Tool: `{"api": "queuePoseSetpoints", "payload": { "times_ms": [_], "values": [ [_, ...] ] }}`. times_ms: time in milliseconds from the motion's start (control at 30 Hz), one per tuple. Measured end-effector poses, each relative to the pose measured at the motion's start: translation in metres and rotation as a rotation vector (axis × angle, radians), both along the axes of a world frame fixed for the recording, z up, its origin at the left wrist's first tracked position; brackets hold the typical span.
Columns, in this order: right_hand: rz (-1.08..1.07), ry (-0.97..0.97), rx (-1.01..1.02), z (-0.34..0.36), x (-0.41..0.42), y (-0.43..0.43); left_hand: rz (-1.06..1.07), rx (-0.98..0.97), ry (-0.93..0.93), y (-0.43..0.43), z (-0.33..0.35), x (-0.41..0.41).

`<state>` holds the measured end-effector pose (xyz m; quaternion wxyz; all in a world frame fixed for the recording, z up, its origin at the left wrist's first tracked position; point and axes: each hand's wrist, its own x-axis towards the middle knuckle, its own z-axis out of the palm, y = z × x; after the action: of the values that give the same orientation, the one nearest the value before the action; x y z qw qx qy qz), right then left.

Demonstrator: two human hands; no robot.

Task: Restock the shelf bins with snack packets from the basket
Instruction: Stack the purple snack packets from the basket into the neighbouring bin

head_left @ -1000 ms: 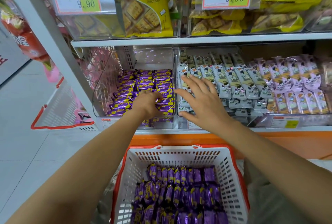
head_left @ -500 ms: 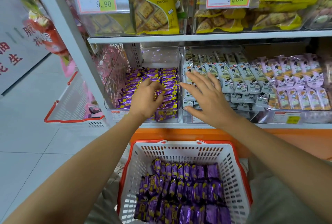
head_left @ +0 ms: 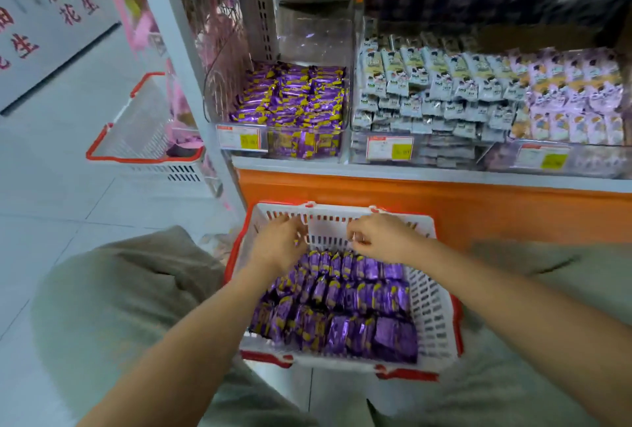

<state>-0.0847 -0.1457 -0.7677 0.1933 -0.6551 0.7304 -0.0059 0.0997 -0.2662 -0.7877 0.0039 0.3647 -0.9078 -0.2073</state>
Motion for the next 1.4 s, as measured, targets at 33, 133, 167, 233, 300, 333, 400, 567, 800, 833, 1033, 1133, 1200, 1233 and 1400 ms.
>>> {"api": "queuePoseSetpoints", "payload": {
  "times_ms": [33, 133, 167, 233, 300, 333, 400, 567, 800, 833, 1033, 1133, 1200, 1233, 1400],
  "values": [
    [-0.032, -0.025, 0.053, -0.014, 0.002, 0.003, 0.02, 0.05, -0.072, 0.003, -0.014, 0.005],
    [-0.097, -0.04, 0.217, -0.06, 0.007, 0.008, 0.048, 0.211, -0.265, 0.007, -0.055, 0.015],
    [-0.111, -0.032, 0.274, -0.076, 0.009, 0.009, 0.052, 0.262, -0.334, 0.007, -0.071, 0.018],
    [-0.144, -0.039, 0.379, -0.107, 0.011, 0.012, 0.047, 0.336, -0.433, 0.008, -0.097, 0.022],
    [-0.178, -0.061, 0.447, -0.134, 0.011, 0.017, 0.027, 0.335, -0.46, 0.008, -0.117, 0.025],
    [-0.188, -0.066, 0.474, -0.146, 0.011, 0.021, 0.017, 0.316, -0.463, 0.009, -0.125, 0.025],
    [-0.196, -0.068, 0.523, -0.165, 0.012, 0.027, 0.003, 0.285, -0.487, 0.009, -0.136, 0.022],
    [-0.193, -0.056, 0.629, -0.195, 0.016, 0.038, 0.002, 0.312, -0.467, 0.005, -0.169, 0.018],
    [-0.239, -0.067, 0.547, -0.202, 0.013, 0.033, 0.096, 0.226, -0.377, 0.004, -0.17, 0.013],
    [-0.243, -0.077, 0.553, -0.202, 0.013, 0.033, 0.139, 0.238, -0.347, 0.002, -0.17, 0.013],
    [-0.365, -0.216, 0.424, -0.189, 0.015, 0.026, 0.293, 0.219, -0.098, -0.008, -0.151, 0.021],
    [-0.624, -0.617, 0.327, -0.164, 0.018, 0.008, 0.357, 0.374, 0.071, -0.009, -0.132, 0.018],
    [-0.823, -0.931, 0.3, -0.142, 0.021, -0.006, 0.391, 0.601, 0.257, -0.008, -0.12, 0.013],
    [-0.9, -1.063, 0.298, -0.132, 0.023, -0.011, 0.372, 0.677, 0.329, -0.006, -0.112, 0.01],
    [-0.964, -1.565, 0.384, -0.09, 0.026, -0.008, 0.085, 0.687, 0.404, 0.005, -0.07, 0.002]
  ]
}}
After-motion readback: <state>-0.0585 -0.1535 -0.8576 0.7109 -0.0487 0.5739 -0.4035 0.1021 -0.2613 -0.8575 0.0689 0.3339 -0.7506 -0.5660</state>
